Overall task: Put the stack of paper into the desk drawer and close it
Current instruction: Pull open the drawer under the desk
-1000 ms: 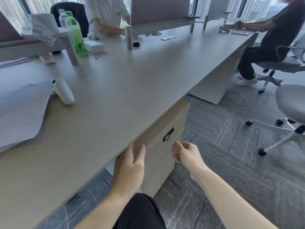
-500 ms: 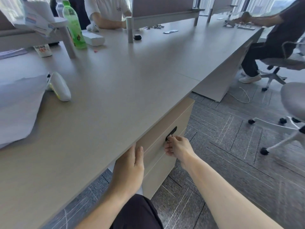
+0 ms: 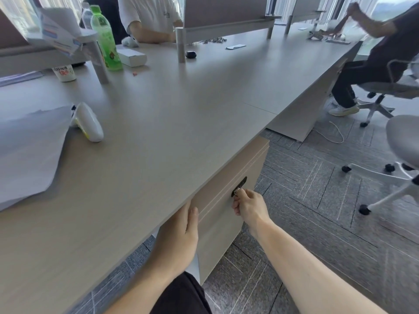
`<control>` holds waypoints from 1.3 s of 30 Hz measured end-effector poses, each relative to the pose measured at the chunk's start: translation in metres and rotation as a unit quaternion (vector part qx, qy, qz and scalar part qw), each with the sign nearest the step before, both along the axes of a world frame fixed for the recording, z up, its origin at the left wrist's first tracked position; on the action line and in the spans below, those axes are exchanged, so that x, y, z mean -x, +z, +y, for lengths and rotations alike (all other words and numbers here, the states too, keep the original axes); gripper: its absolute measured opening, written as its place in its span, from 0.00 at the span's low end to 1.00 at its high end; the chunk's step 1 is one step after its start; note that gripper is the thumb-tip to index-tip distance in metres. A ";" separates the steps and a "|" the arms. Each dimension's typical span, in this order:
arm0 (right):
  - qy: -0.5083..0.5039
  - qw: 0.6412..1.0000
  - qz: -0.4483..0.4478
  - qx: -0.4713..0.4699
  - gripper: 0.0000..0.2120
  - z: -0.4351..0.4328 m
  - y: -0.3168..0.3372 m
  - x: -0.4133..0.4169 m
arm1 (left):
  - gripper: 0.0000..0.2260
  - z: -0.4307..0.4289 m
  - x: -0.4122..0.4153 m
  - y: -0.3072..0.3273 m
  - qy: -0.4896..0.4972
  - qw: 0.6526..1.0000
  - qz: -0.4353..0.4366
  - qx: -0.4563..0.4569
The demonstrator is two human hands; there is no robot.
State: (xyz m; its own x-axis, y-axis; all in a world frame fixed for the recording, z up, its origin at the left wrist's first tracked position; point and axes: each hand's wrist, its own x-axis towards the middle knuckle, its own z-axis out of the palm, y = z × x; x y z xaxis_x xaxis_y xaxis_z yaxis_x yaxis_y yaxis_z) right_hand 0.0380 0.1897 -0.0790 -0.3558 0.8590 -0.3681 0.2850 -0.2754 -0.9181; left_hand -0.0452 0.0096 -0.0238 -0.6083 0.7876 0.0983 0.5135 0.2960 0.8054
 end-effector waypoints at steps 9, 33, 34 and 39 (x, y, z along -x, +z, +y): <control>-0.030 0.999 -0.003 -0.039 0.12 -0.011 -0.001 -0.094 | 0.18 0.001 -0.004 0.005 -0.015 1.000 -0.011 -0.013; -0.092 0.995 -0.019 -0.044 0.14 -0.018 -0.007 -0.217 | 0.21 0.014 -0.017 0.001 0.015 1.000 -0.008 0.015; -0.091 0.995 -0.019 -0.044 0.14 -0.019 -0.006 -0.218 | 0.21 0.014 -0.017 0.001 0.016 1.000 -0.009 0.016; -0.089 0.995 -0.013 -0.044 0.13 -0.020 -0.008 -0.228 | 0.21 0.014 -0.023 0.002 0.021 1.000 -0.009 0.014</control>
State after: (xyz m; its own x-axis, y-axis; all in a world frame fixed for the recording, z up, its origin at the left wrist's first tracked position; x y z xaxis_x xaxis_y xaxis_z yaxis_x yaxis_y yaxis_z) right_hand 0.2662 0.1700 -0.0869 -0.1857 0.9369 -0.2963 0.2636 -0.2430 -0.9335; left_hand -0.0223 0.0237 -0.0219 -0.6423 0.7637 0.0646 0.4851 0.3398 0.8057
